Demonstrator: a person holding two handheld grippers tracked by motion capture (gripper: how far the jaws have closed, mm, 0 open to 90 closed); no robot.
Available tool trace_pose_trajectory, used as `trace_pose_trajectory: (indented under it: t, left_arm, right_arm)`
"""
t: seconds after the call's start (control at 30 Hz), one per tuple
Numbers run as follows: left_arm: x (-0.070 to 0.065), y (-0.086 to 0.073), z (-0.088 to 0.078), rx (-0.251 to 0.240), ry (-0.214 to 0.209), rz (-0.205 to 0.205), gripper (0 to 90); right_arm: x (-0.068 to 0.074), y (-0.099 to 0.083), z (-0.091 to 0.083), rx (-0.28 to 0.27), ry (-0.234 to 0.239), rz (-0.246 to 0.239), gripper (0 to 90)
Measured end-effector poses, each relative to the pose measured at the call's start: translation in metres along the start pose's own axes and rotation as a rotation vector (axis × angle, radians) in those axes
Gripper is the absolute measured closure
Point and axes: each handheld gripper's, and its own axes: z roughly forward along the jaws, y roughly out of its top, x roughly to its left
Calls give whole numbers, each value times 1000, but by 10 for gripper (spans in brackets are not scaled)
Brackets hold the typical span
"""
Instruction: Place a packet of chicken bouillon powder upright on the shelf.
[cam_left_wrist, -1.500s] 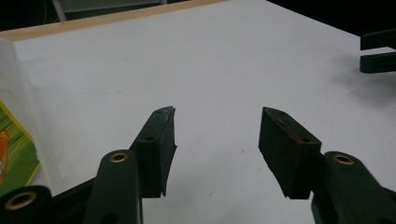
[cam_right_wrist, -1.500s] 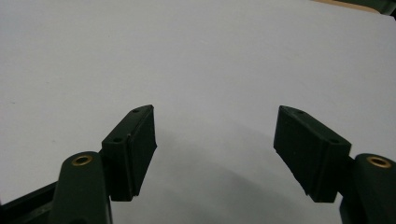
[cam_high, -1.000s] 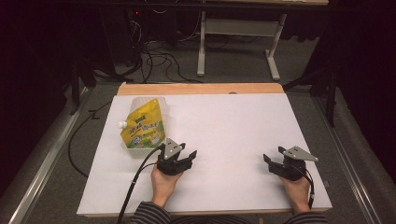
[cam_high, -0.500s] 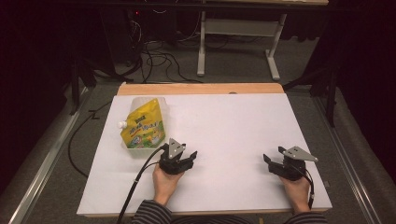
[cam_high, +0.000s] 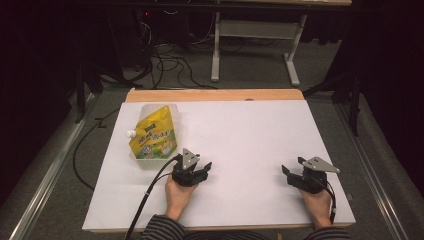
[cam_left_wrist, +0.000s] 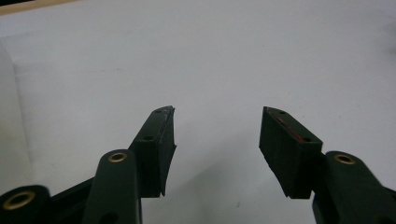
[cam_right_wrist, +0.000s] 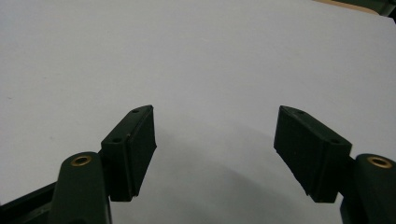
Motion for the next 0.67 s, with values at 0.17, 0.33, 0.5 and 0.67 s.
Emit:
trace_pose_trajectory:
  t: [0.17,0.33,0.5,0.67]
  left_arm:
    - [-3,-4,4,14,3,24,456]
    - [-1,-5,1,-17,-3,2,455]
    - [-2,-6,1,-25,6,10,448]
    - [-2,-6,1,-25,7,9,447]
  right_arm:
    - [0,0,0,3,-1,6,298]
    - [1,0,1,4,-6,3,297]
    - [0,0,0,7,-9,10,297]
    - [0,0,1,3,-9,5,297]
